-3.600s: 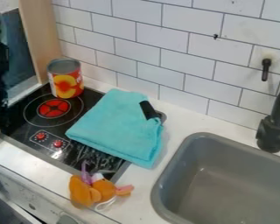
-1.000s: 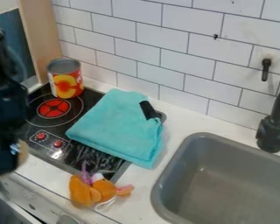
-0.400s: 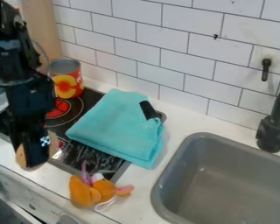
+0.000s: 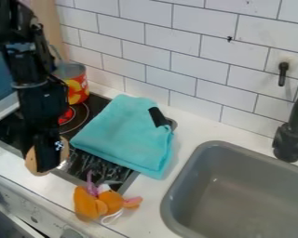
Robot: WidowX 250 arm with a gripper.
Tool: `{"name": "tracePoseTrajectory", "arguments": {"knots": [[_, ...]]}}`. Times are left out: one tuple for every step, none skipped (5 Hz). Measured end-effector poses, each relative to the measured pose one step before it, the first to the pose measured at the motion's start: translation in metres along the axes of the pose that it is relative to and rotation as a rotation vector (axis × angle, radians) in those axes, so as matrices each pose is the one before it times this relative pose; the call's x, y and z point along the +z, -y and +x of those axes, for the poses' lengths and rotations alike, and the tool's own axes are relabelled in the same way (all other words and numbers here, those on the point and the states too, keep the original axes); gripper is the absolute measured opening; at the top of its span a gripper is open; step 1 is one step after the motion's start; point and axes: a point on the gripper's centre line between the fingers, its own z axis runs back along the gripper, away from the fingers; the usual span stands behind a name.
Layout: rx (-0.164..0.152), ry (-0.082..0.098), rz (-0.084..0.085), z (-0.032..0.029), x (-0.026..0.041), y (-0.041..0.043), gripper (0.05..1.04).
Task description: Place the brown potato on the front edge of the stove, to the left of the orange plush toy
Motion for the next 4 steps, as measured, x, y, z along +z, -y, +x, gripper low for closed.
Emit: {"name": "tracePoseTrajectory", "arguments": {"knots": [[-0.0196, -0.0335, 0.0112, 0.00431, -0.01144, 0.00375, 0.610], [-0.0056, -0.0011, 0.0028, 0.00237, -0.00590, 0.00610, 0.610], [0.0130, 0.0202, -0.0151, 0.00647, -0.00549, 0.00037, 0.610], [0.0267, -0.0303, -0.0126, -0.00205, -0.00376, -0.00056, 0.709]]}}
